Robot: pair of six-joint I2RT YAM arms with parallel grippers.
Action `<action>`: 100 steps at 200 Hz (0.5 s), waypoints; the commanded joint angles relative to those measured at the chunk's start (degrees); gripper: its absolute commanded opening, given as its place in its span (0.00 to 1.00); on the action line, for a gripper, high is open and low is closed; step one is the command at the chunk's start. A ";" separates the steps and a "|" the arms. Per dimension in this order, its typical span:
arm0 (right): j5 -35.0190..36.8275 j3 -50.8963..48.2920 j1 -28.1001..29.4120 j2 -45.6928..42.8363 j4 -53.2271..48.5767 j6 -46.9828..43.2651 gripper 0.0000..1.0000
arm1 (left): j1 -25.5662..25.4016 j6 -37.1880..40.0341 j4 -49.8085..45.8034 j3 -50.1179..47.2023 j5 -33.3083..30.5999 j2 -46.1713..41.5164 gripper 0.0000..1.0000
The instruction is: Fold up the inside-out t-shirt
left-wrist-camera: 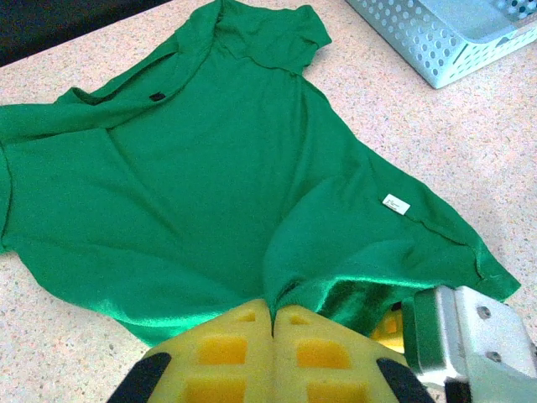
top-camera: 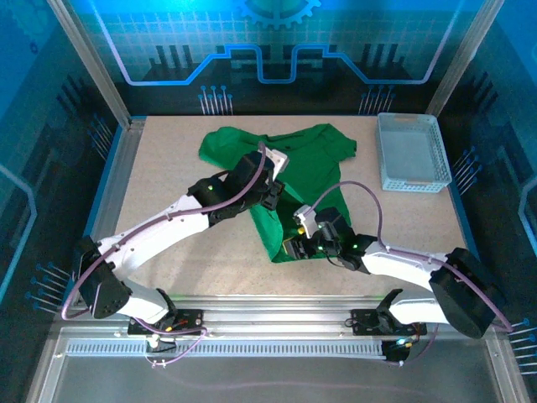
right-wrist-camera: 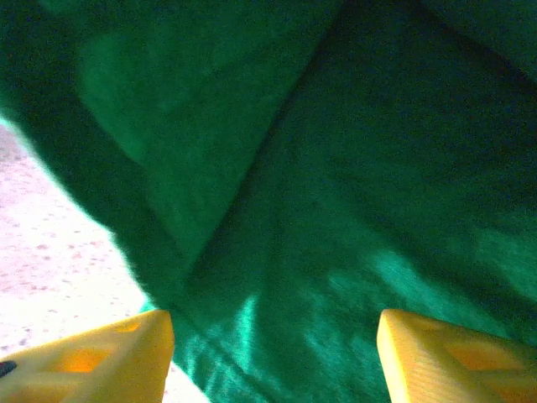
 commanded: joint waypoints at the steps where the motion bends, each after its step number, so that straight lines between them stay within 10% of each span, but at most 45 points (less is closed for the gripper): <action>1: 7.42 1.12 0.67 1.51 -1.30 0.15 0.64 | 0.32 0.70 0.36 -0.34 0.52 -2.30 0.00; 100: 29.26 11.87 6.45 14.73 1.44 2.89 0.66 | 0.14 -3.09 -1.47 5.38 7.23 -1.74 0.00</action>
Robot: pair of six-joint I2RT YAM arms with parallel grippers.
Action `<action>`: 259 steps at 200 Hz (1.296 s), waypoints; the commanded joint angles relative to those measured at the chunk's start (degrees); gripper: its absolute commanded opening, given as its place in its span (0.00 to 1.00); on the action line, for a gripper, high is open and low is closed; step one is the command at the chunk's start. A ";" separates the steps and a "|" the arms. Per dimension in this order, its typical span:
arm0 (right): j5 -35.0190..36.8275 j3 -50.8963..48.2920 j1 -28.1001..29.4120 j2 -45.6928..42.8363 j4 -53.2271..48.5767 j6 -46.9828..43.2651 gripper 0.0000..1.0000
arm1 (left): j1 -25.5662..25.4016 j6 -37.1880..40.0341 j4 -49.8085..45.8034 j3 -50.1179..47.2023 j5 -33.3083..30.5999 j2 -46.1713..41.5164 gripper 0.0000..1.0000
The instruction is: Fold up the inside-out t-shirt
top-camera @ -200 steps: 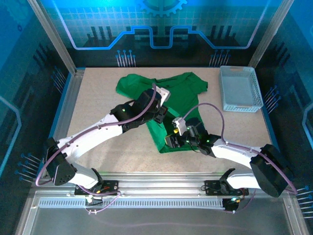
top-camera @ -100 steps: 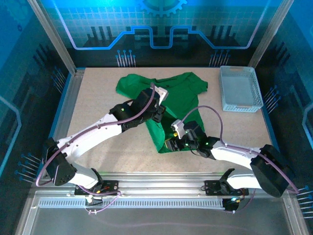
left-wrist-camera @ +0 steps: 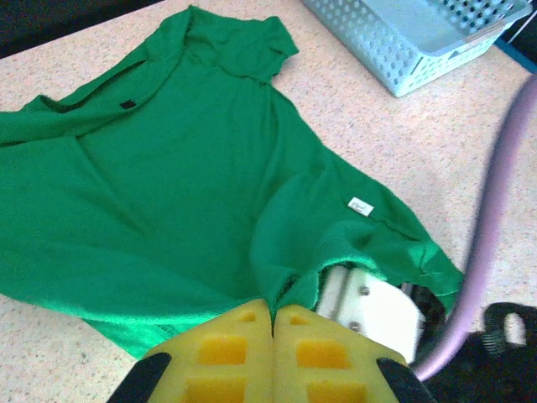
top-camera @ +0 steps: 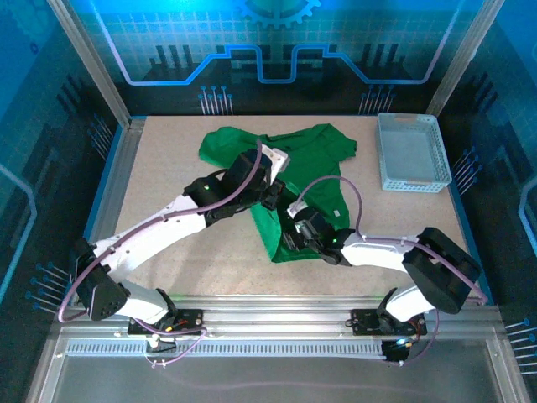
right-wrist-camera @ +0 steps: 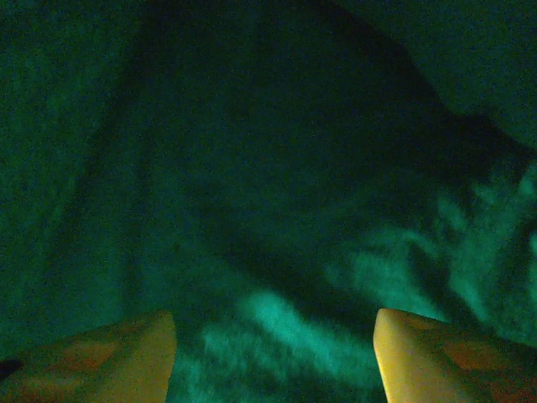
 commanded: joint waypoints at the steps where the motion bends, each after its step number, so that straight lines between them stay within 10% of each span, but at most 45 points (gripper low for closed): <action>1: 5.44 3.48 0.96 2.79 3.63 1.57 0.66 | 0.14 -2.36 -0.99 4.05 2.86 -0.65 0.00; 139: 0.67 9.67 1.95 8.63 17.49 9.85 0.80 | -0.47 -4.56 -1.32 8.83 2.89 2.05 0.00; 259: -0.39 20.50 -10.53 22.74 21.40 14.64 0.81 | -0.56 -8.66 4.96 7.03 12.39 -5.86 0.00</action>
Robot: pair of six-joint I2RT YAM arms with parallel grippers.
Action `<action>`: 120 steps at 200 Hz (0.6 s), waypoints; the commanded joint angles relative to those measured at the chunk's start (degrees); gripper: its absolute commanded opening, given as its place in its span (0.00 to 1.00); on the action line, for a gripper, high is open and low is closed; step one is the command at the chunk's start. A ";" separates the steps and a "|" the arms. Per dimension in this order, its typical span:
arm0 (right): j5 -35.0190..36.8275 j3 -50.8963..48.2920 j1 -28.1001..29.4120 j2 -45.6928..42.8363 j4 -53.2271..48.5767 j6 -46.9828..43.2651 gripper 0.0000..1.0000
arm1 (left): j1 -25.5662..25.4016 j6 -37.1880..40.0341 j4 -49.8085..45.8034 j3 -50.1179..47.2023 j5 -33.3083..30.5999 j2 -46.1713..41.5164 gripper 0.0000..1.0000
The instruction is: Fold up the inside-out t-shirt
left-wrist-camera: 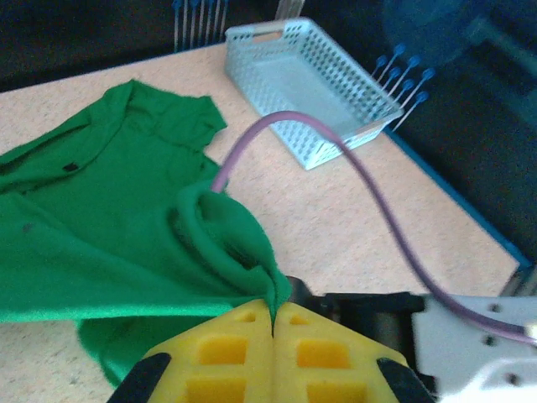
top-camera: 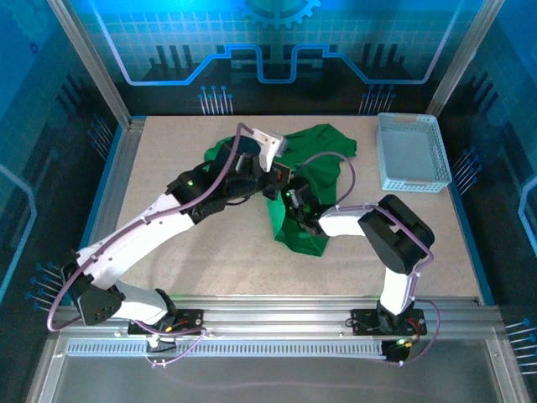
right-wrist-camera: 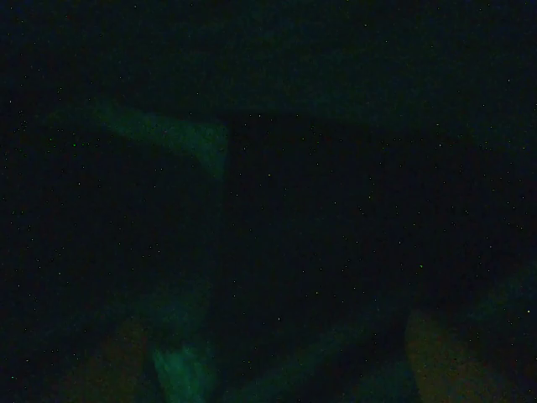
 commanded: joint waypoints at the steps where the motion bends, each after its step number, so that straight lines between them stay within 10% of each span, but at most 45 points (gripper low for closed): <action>1: -0.56 4.46 -2.08 2.21 3.12 2.66 0.81 | -0.45 -2.47 4.10 0.55 5.13 -2.84 0.00; 120: 23.97 7.22 6.80 3.98 1.72 5.95 0.89 | -1.73 -3.18 -2.31 10.49 -4.81 6.01 0.00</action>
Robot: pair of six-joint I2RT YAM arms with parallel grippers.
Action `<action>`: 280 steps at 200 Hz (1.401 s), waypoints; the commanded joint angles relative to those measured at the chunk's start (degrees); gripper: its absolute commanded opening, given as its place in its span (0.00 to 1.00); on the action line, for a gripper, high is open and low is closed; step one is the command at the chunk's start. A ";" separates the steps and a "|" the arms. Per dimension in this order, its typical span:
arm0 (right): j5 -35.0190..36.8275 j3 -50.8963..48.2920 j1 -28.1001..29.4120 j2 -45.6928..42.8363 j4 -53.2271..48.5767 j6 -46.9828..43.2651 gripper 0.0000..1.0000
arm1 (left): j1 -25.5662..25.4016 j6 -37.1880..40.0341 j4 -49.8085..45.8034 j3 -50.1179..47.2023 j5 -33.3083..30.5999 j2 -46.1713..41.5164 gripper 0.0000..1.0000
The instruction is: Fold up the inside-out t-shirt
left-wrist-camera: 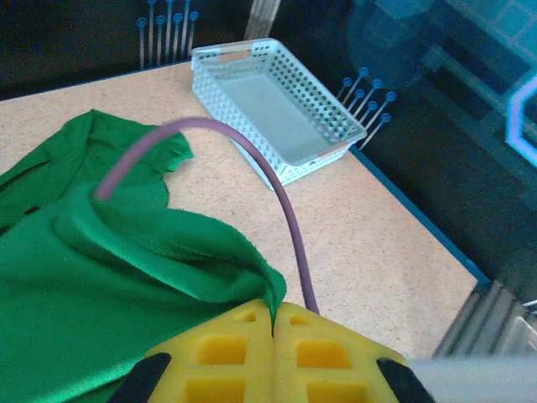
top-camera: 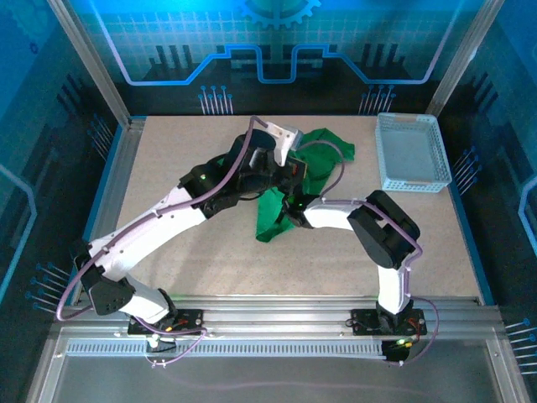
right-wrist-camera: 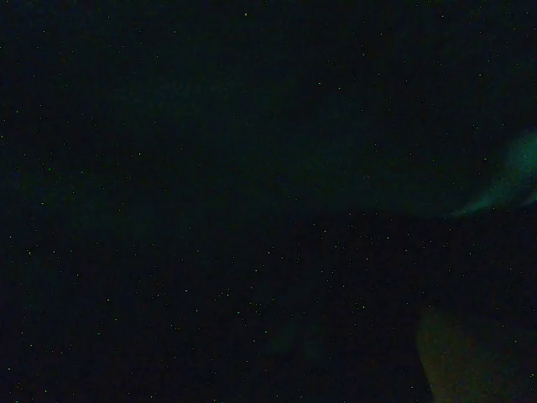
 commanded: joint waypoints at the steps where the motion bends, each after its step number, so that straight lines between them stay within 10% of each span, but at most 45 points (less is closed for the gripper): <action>1: 9.40 -3.37 2.46 -1.04 3.67 2.46 0.89 | 1.29 -0.70 -1.50 2.58 -3.43 -0.08 0.00; 51: 21.19 -2.75 5.74 2.00 7.58 -1.17 0.90 | 3.24 -1.58 -3.31 6.07 -1.50 1.00 0.00; 125: 32.18 8.42 7.26 3.50 -15.54 6.95 0.92 | 3.20 -1.26 -5.28 8.67 -0.06 1.98 0.00; 194: 4.56 6.09 -4.89 0.84 -16.75 14.12 0.90 | 2.59 -1.00 -0.36 0.03 2.99 -4.91 0.00; 280: -5.79 0.79 -8.04 -2.44 -9.03 6.65 0.90 | 0.27 3.21 -1.63 0.06 -3.92 -7.16 0.00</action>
